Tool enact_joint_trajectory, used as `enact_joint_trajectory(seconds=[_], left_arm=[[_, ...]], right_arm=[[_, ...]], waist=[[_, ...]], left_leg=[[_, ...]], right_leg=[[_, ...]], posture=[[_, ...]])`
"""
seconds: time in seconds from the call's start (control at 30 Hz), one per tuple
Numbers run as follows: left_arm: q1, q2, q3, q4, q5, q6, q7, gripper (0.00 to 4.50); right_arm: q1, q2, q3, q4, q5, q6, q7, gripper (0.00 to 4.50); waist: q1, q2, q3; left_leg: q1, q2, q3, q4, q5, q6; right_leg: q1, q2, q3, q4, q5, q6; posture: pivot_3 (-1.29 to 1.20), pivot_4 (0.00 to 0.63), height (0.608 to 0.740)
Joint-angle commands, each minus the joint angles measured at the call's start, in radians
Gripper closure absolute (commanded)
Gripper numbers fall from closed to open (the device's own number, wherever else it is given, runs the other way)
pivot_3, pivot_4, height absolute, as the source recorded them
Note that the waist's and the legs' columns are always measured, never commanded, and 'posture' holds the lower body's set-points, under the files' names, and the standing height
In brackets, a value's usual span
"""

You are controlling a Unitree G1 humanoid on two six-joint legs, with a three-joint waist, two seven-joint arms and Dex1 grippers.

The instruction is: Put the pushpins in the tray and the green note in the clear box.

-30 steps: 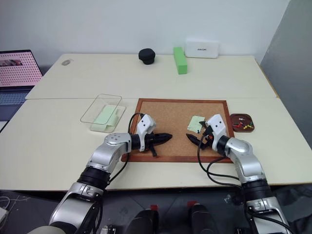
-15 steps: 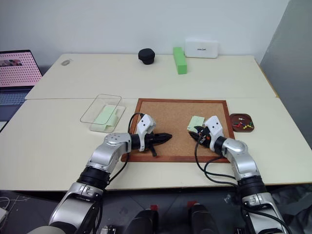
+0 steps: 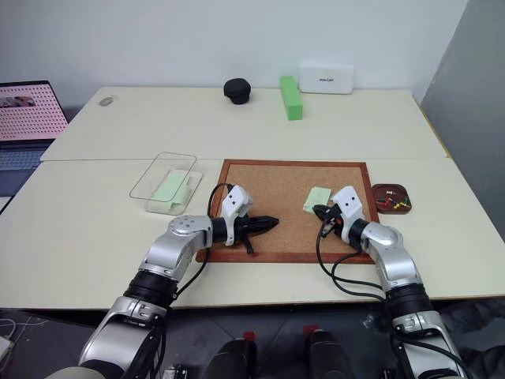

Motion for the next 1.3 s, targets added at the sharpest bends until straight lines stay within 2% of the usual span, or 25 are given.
enact_joint_trajectory(seconds=[0.03, 0.67, 0.87, 1.13, 1.3], left_arm=[[0.016, 0.003, -0.013, -0.021, 0.0, 0.016, -0.013, 4.5], [0.017, 0.01, -0.012, -0.021, -0.002, 0.02, -0.027, 4.5], [0.02, 0.011, -0.013, -0.026, -0.002, 0.022, -0.029, 4.5], [0.028, 0.012, -0.017, -0.029, 0.0, 0.023, -0.032, 4.5], [0.019, 0.006, -0.022, -0.015, 0.004, 0.018, -0.032, 4.5]], right_arm=[[-0.011, -0.008, -0.044, -0.13, 0.041, 0.03, -0.013, 4.49], [0.0, -0.024, -0.081, -0.215, 0.065, 0.1, -0.034, 4.49], [-0.002, -0.034, -0.124, -0.219, 0.071, 0.107, -0.095, 4.49], [-0.007, -0.157, -0.192, -0.099, -0.113, -0.001, -0.315, 4.49], [-0.026, -0.241, -0.186, 0.029, -0.194, -0.078, -0.361, 4.49]], waist=[[0.0, 0.0, 0.0], [0.0, 0.0, 0.0], [0.0, 0.0, 0.0], [0.001, 0.0, 0.0], [0.0, 0.0, 0.0]], left_leg=[[0.0, 0.0, 0.0, 0.0, 0.0, 0.0], [-0.001, 0.0, 0.0, 0.0, 0.0, 0.0], [-0.001, 0.0, 0.0, 0.0, 0.0, 0.0], [-0.001, 0.0, 0.0, 0.0, 0.0, 0.0], [-0.001, 0.0, 0.001, -0.001, 0.0, 0.0]], right_leg=[[0.0, 0.0, 0.0, 0.0, 0.0, 0.0], [-0.001, 0.0, 0.0, 0.0, 0.0, 0.0], [-0.001, 0.0, 0.0, 0.0, 0.0, 0.0], [-0.001, 0.0, 0.0, -0.001, 0.0, 0.0], [-0.001, 0.0, 0.0, -0.001, 0.0, 0.0]], posture=[[0.0, 0.15, 0.74], [0.0, 0.15, 0.74], [0.0, 0.15, 0.74], [0.0, 0.15, 0.74], [0.0, 0.15, 0.74]])
